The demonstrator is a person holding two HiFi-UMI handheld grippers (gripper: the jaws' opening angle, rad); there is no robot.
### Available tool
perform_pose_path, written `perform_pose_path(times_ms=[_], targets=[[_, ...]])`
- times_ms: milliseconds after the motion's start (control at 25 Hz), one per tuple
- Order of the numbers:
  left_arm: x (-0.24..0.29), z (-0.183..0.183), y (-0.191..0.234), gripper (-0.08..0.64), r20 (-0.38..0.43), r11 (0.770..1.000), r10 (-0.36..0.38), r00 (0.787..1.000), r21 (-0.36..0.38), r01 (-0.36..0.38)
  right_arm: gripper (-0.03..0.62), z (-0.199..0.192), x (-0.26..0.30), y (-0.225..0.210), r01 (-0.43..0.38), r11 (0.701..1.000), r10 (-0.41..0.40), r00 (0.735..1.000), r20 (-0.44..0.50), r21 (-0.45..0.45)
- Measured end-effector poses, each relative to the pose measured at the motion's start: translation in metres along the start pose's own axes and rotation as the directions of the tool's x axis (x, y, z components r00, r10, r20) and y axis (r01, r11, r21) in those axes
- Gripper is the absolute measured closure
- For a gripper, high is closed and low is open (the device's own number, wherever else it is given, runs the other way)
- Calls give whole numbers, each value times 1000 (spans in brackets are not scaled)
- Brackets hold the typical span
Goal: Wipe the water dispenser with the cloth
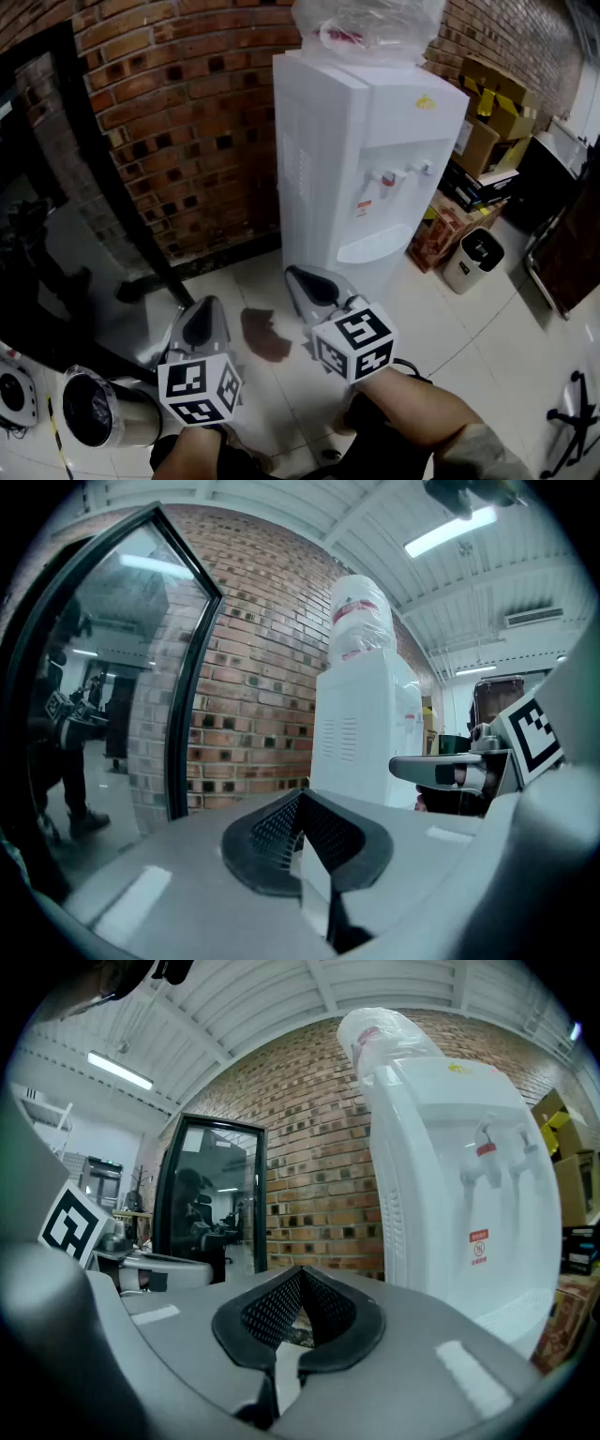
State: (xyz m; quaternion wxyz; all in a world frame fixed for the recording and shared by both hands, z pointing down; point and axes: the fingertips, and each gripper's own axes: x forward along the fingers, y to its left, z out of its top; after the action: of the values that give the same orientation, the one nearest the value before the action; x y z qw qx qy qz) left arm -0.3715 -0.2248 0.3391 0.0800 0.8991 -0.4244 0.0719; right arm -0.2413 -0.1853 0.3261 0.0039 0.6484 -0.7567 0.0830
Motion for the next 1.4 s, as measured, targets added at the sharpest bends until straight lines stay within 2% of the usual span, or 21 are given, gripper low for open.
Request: perform_pose_path(times_ms=[120,240,360,520,600,680,760,880,960,1120,1200,1320,1400], targets=[[20,5,-16,560,27,1000,-28,999,4,28,581,13,-6,-20,39,998,-38,999,24,-44],[33,3,-25,560,32,999,-24,999,36,22,581,19,-9,-32,52,995,-50,998,35,-80],[37,-8,-24,560,1,997,12,1000,71,-12,580,20,-9,-32,44,994,-40,998,40,-95],[35,-4,-20,560,-18,996,63,998,60,-62,580,30,-3,-34,36,995,-30,997,64,-94],[32,7,-27,560,1,996,59,998,71,-59,580,33,-4,-34,24,995,-17,998,69,-99],[28,16,-36,560,29,991,39,999,128,-42,580,32,-6,-30,-8,993,15,998,61,-118],[28,18,-35,560,36,984,26,999,173,-31,580,28,-4,-26,-42,987,49,998,39,-156],[39,3,-21,560,-4,983,20,1000,182,-19,578,16,5,-26,-74,977,71,997,-21,-200],[54,-12,-8,560,-48,986,13,999,168,-4,534,6,15,-28,-95,975,84,994,-63,-202],[80,-24,19,560,-74,989,4,997,148,7,508,-10,52,-22,-124,978,106,988,-112,-170],[83,-36,28,560,-86,991,8,996,137,4,493,-25,71,-14,-160,971,133,978,-158,-176],[86,-66,46,560,-146,996,14,989,89,-1,462,-62,99,-5,-228,950,175,955,-241,-212],[92,-78,56,560,-172,996,17,985,95,-1,451,-94,114,-9,-243,947,180,942,-283,-209]])
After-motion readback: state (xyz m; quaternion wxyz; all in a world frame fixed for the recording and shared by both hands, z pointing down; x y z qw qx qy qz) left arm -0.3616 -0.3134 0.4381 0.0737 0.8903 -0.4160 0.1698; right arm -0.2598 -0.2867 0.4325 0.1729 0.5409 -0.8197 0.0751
